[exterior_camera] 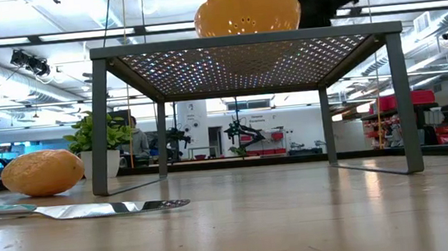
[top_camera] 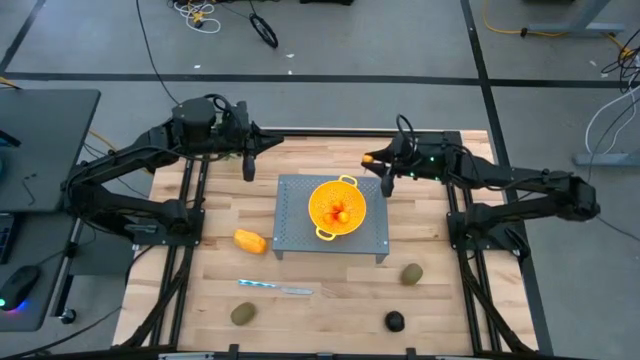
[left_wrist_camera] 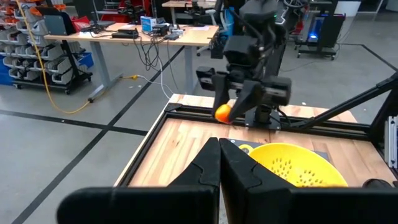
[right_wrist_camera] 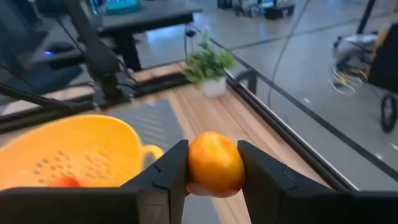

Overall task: Pick & Place Fruit
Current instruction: Put the pear into the strainer bowl on the shelf

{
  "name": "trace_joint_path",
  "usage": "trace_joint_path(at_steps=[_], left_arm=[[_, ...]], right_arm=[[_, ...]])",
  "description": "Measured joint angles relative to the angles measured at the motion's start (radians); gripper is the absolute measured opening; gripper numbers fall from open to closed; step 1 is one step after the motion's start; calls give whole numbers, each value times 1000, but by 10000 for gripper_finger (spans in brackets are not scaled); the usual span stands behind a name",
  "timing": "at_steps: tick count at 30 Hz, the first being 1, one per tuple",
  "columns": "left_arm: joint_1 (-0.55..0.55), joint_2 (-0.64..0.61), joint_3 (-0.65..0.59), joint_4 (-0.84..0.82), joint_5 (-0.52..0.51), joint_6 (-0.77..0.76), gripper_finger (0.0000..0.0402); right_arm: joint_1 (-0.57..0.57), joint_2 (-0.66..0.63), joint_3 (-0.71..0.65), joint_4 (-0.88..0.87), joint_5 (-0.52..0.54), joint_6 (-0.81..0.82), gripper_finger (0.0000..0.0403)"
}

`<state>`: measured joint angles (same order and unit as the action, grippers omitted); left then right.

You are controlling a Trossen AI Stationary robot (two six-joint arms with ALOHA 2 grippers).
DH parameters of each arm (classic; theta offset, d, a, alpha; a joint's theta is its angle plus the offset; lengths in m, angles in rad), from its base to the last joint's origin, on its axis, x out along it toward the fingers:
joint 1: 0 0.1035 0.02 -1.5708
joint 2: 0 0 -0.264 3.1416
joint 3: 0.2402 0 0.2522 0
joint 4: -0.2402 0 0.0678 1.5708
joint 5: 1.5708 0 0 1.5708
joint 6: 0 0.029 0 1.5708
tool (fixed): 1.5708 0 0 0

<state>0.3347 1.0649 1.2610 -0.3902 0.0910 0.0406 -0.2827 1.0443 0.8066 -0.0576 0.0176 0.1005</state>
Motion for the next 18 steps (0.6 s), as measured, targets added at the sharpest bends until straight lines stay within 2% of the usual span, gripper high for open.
trace_joint_path(at_steps=[10,18], left_arm=[[0,0,0,0,18,3,1],[0,0,0,0,18,18,1]], right_arm=[[91,0,0,162,7,0,129],[137,5,0,175,7,0,129]])
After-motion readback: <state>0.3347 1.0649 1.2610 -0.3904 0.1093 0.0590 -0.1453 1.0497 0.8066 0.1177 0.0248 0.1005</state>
